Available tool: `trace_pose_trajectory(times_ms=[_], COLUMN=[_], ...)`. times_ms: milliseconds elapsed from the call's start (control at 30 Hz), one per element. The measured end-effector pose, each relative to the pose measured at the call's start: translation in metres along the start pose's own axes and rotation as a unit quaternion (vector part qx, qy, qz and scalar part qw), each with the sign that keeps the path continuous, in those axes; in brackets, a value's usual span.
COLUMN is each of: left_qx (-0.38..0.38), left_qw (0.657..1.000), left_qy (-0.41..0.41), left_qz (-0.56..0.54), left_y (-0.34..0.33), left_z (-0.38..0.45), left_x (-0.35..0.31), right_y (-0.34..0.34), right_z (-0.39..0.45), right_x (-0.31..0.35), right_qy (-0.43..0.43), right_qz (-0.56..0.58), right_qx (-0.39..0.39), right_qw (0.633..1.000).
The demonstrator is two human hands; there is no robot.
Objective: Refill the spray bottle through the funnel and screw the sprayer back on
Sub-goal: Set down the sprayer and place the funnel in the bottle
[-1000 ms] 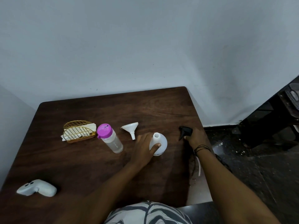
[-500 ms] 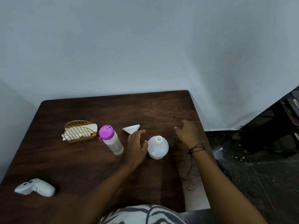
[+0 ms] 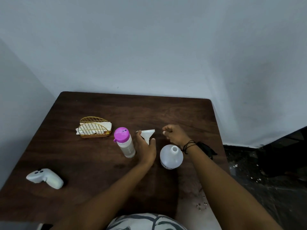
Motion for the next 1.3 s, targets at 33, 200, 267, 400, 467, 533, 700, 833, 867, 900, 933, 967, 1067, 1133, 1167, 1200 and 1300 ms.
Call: trace_pose_trajectory(times_ms=[33, 200, 267, 400, 467, 533, 700, 833, 867, 900, 933, 967, 1067, 1133, 1167, 1200, 1300], left_qx=[-0.004, -0.027, -0.032, -0.023, -0.013, -0.004, 0.008, 0.010, 0.007, 0.004, 0.000, -0.004, -0.016, -0.026, -0.033, -0.040, -0.048], left_qw=[1.000, 0.998, 0.996, 0.994, 0.993, 0.992, 0.989, 0.988, 0.988, 0.987, 0.987, 0.987, 0.987, 0.987, 0.986, 0.985, 0.983], left_qy=[0.004, 0.051, 0.076, 0.107, 0.116, 0.127, 0.141, 0.149, 0.149, 0.150, 0.149, 0.147, 0.138, 0.130, 0.125, 0.117, 0.092], left_qz=[0.003, -0.001, -0.012, -0.028, -0.026, -0.023, -0.034, -0.047, -0.049, -0.052, -0.056, -0.061, -0.077, -0.093, -0.104, -0.119, -0.154], left_y=[-0.001, -0.004, -0.004, -0.006, -0.008, -0.009, -0.009, -0.007, -0.007, -0.006, -0.006, -0.006, -0.007, -0.008, -0.009, -0.009, -0.012], left_z=[0.002, 0.017, 0.023, 0.033, 0.035, 0.036, 0.038, 0.038, 0.038, 0.037, 0.037, 0.037, 0.036, 0.036, 0.036, 0.036, 0.036], left_x=[-0.001, 0.000, 0.003, 0.012, 0.014, 0.015, 0.015, 0.013, 0.012, 0.011, 0.009, 0.007, -0.003, -0.011, -0.017, -0.023, -0.042], right_y=[-0.003, -0.011, -0.014, -0.019, -0.022, -0.025, -0.031, -0.031, -0.031, -0.030, -0.029, -0.029, -0.023, -0.016, -0.012, -0.007, 0.012], right_z=[0.002, 0.015, 0.020, 0.029, 0.032, 0.036, 0.039, 0.039, 0.039, 0.038, 0.038, 0.038, 0.036, 0.033, 0.030, 0.027, 0.015], right_x=[0.003, 0.019, 0.023, 0.024, 0.022, 0.019, 0.015, 0.013, 0.013, 0.012, 0.011, 0.010, 0.010, 0.013, 0.015, 0.018, 0.027], right_qy=[0.006, 0.031, 0.036, 0.038, 0.035, 0.032, 0.030, 0.026, 0.024, 0.020, 0.012, 0.005, -0.009, -0.005, -0.001, 0.006, 0.051], right_qz=[-0.005, -0.021, -0.035, -0.061, -0.067, -0.067, -0.057, -0.044, -0.040, -0.033, -0.019, -0.001, 0.064, 0.110, 0.136, 0.157, 0.186], right_qx=[0.013, 0.052, 0.066, 0.083, 0.091, 0.094, 0.101, 0.106, 0.107, 0.108, 0.108, 0.108, 0.106, 0.095, 0.086, 0.074, 0.025], right_qw=[1.000, 0.998, 0.997, 0.994, 0.993, 0.993, 0.993, 0.993, 0.993, 0.993, 0.994, 0.994, 0.992, 0.989, 0.987, 0.985, 0.981])
Point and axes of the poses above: each hand's wrist, its own z-axis towards the middle knuckle, its own y-axis out of the back of the hand, x = y × z, the point moved 4 cm from there along z, towards the middle knuckle, and after that the axes turned 11 degrees about -y, right-handed, at the moved point
